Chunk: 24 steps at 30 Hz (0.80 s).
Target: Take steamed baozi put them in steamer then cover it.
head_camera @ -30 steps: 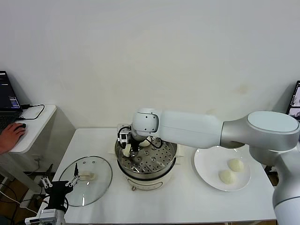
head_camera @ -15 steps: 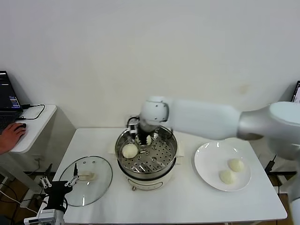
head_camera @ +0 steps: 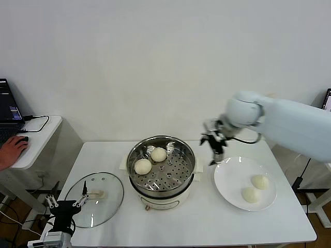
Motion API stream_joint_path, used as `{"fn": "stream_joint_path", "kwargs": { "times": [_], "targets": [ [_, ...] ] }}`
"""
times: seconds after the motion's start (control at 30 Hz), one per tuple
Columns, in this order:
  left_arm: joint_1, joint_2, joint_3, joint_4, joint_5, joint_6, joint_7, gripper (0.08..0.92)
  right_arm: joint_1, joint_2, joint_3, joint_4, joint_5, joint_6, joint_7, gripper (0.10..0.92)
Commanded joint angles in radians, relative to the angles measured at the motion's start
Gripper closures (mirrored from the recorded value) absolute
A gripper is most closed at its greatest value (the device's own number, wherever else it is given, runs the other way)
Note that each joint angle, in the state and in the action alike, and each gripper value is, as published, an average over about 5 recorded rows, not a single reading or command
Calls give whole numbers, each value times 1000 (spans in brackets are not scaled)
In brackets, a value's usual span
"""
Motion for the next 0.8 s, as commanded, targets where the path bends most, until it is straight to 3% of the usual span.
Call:
{"fn": "stream_joint_path", "kwargs": {
  "times": [0.03,0.4,0.8],
  "targets": [
    [3,-3,3,-4,5,0,2,177,-251,-318,154,71,-255,145,-56,203],
    [10,-8,0,-6,12,1,2,177,-714,-330,491,-1,-395,143,16,203],
    [15,-12,-4,-4,15,0,2,177,-904,-263,641,-63,-439,127,75,203]
  ]
}}
